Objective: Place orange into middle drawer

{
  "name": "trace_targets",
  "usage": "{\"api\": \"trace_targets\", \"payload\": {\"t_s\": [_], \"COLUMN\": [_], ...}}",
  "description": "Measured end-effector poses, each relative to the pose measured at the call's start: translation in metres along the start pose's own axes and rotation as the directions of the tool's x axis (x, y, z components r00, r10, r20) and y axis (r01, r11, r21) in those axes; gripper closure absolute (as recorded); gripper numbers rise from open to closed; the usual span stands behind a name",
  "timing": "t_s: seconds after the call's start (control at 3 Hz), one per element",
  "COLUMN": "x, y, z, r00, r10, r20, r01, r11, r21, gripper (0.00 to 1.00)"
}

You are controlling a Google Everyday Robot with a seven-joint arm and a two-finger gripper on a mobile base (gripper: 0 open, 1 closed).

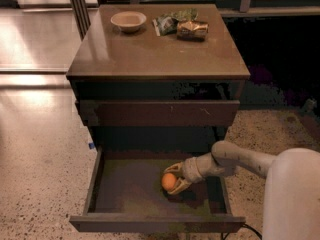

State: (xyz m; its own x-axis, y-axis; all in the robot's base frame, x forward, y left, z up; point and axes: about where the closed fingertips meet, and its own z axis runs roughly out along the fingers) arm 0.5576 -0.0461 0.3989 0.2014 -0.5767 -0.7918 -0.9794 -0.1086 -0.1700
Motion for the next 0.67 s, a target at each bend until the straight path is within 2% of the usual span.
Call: {"api": "trace_targets", "payload": {"t_s": [0.33, 0.67], "x": [0.002, 0.029], "y": [0.001, -0.010], "z": [0.004, 0.028], "r00": [1.000, 0.999], "r10": [-0.004, -0.003], "r20": [-0.009, -0.044], "r01": [0.004, 0.003], "r11": [1.0000, 1.0000], "r21": [0.008, 0.002], "gripper": [1.00, 1.00]}}
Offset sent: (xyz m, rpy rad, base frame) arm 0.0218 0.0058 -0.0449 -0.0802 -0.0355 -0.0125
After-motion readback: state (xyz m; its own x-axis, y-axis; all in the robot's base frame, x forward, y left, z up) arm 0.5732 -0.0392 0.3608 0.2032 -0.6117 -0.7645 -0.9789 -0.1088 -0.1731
